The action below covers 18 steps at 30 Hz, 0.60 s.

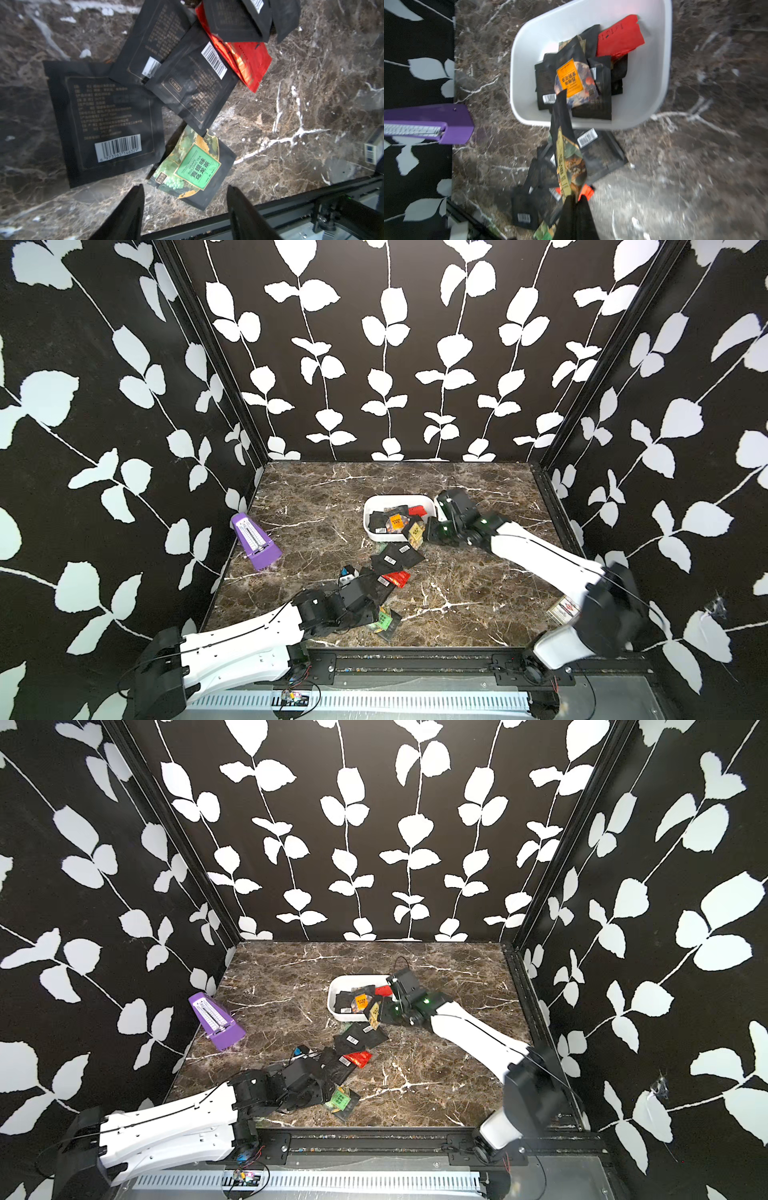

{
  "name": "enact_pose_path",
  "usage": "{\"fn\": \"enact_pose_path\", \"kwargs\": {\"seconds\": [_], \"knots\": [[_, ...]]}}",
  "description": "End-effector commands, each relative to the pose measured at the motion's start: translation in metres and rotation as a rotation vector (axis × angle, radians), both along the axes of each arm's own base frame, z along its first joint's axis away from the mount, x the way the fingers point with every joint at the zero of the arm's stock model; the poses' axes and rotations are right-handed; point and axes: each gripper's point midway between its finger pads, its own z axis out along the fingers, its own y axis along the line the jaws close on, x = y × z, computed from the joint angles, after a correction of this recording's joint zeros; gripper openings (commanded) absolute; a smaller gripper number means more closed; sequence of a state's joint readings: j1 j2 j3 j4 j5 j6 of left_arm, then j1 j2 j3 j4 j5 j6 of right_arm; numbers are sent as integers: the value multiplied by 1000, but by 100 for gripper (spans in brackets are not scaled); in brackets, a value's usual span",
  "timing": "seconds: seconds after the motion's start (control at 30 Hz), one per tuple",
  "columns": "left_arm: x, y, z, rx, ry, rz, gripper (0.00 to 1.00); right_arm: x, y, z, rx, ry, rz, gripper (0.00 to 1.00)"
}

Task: Put the tea bags into the storage box
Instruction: Place the tea bag in the storage box.

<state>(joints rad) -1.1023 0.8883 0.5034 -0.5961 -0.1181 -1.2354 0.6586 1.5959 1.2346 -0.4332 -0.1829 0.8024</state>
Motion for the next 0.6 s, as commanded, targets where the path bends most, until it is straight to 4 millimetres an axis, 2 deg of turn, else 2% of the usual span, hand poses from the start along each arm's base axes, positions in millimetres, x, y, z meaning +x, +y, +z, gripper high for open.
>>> {"fn": "enact_pose_path", "kwargs": {"seconds": [0.0, 0.2, 0.37, 0.43, 0.57], "knots": [[-5, 8, -9, 2, 25, 13, 62, 44, 23, 25, 91, -85, 15, 0], [-11, 1, -18, -29, 59, 0, 62, 87, 33, 4, 93, -64, -12, 0], [-13, -7, -24, -25, 88, -30, 61, 101, 27, -15, 45, -25, -30, 0], [-13, -11, -25, -23, 95, -40, 59, 101, 20, -22, 16, -11, -33, 13], [-12, -15, -25, -10, 100, -53, 54, 94, 2, -19, -46, -14, -30, 39]]}}
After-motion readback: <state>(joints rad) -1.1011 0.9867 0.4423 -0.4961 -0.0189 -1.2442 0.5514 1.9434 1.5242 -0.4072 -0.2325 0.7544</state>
